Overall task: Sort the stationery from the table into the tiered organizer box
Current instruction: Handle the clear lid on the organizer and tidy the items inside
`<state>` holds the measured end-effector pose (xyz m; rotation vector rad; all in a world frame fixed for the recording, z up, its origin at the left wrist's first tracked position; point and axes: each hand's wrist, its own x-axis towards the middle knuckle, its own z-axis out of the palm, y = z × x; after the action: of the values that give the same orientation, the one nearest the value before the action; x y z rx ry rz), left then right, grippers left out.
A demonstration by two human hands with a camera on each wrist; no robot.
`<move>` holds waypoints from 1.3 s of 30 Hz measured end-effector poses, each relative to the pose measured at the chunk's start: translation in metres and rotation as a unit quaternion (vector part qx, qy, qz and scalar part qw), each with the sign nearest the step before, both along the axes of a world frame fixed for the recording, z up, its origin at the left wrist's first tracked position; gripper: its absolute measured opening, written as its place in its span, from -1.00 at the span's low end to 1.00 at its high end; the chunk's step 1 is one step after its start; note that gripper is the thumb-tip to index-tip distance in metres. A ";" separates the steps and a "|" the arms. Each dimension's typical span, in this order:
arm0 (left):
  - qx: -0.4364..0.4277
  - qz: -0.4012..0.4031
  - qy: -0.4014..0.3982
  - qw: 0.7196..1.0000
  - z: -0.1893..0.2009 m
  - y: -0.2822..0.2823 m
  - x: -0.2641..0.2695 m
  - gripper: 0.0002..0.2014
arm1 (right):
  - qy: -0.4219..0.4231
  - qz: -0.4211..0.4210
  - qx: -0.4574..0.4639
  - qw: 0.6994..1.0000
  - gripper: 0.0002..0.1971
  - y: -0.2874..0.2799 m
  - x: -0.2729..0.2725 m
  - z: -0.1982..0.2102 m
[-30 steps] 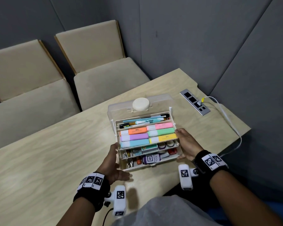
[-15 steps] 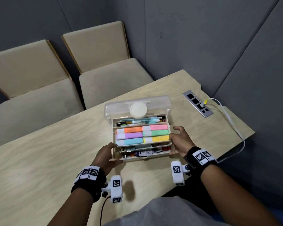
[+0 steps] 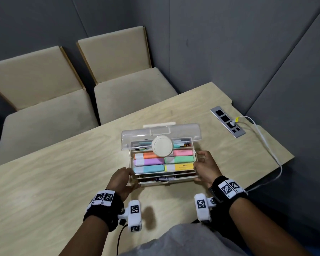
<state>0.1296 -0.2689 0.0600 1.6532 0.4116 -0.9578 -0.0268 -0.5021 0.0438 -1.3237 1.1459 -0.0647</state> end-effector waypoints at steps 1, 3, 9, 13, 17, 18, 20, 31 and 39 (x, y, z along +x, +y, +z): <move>-0.004 0.004 0.001 1.000 -0.003 0.000 0.001 -0.93 | -0.002 -0.005 0.005 1.000 -0.49 0.000 0.000 -0.002; -0.018 0.026 0.011 0.999 -0.006 0.001 0.001 -0.88 | -0.006 -0.013 0.014 1.000 -0.48 -0.002 0.000 -0.006; -0.038 0.040 0.030 0.998 -0.007 0.003 0.000 -0.79 | 0.027 0.026 -0.018 0.999 -0.58 -0.008 0.001 -0.012; 0.067 -0.064 -0.078 0.993 -0.009 0.005 0.003 -0.62 | 0.056 0.111 -0.196 0.973 -0.67 -0.014 0.001 -0.010; 0.147 -0.133 -0.250 0.948 -0.015 0.005 0.013 -0.70 | 0.048 0.121 -0.217 0.968 -0.69 -0.019 0.005 -0.006; 0.143 -0.141 -0.262 0.944 -0.013 0.002 0.013 -0.77 | 0.043 0.113 -0.213 0.970 -0.73 -0.020 0.006 -0.004; 0.127 -0.149 -0.269 0.943 -0.010 0.000 0.015 -0.79 | 0.034 0.118 -0.227 0.966 -0.73 -0.021 0.008 0.004; 0.084 -0.150 -0.225 0.959 -0.010 0.016 0.018 -0.81 | -0.015 0.106 -0.170 0.980 -0.56 -0.022 0.008 0.006; 0.054 -0.170 -0.169 0.969 -0.009 0.016 0.033 -0.79 | -0.008 0.104 -0.121 0.987 -0.71 -0.037 0.013 -0.008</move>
<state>0.1631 -0.2530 0.0512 1.9851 -0.0561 -0.8873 -0.0134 -0.5390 0.0358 -1.6498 1.0017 -0.0633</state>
